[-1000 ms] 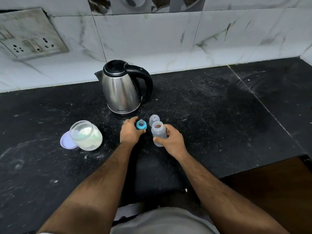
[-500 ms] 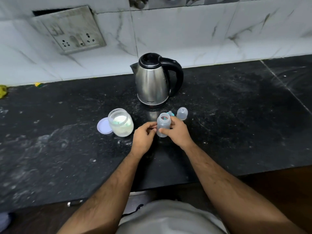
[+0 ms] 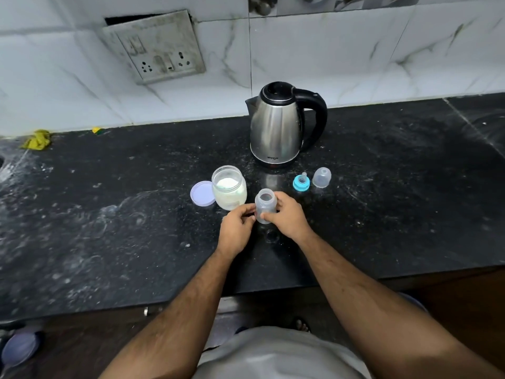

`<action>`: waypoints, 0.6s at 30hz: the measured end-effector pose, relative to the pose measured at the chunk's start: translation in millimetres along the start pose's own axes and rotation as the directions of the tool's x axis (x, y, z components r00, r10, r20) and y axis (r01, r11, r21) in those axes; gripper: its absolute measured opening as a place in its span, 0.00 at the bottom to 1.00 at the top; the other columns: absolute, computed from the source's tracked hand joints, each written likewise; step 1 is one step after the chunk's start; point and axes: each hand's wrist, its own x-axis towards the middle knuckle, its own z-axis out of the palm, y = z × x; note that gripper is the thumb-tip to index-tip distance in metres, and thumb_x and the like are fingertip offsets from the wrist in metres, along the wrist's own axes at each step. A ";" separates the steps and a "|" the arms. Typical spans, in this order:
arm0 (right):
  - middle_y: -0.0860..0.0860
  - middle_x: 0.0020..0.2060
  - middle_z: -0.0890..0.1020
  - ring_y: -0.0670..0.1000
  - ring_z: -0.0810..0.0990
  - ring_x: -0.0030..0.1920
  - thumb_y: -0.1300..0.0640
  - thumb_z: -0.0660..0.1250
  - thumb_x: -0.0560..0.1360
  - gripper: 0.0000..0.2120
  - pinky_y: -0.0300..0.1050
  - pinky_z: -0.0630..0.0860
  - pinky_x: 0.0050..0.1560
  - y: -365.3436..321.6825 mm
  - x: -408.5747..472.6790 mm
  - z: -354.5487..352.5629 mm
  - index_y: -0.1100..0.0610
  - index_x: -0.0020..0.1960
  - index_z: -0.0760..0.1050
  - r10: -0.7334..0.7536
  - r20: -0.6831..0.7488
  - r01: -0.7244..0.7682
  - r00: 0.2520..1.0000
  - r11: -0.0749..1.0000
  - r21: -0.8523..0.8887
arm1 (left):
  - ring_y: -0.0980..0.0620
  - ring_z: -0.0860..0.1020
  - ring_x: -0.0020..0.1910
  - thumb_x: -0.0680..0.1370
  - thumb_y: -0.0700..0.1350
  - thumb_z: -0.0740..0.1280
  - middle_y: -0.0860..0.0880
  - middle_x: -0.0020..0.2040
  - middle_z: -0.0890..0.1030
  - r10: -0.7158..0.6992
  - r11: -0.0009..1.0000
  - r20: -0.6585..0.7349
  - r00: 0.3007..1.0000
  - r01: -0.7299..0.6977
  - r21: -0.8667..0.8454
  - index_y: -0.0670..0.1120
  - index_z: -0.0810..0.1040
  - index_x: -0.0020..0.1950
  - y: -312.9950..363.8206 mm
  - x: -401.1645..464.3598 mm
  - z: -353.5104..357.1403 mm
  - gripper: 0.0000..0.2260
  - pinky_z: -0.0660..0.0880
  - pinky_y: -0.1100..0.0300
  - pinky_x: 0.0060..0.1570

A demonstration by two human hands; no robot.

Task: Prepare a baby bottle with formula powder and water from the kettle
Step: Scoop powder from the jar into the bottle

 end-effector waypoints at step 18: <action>0.51 0.43 0.82 0.47 0.79 0.43 0.64 0.65 0.72 0.14 0.43 0.78 0.53 -50.4 4.7 -18.8 0.58 0.57 0.80 -0.195 -0.288 0.177 0.938 0.980 -0.086 | 0.63 0.78 0.41 0.71 0.46 0.76 0.53 0.48 0.82 -0.096 0.995 -0.369 0.925 0.085 -0.045 0.48 0.78 0.58 -4.6 -5.9 -43.5 0.17 0.77 0.58 0.53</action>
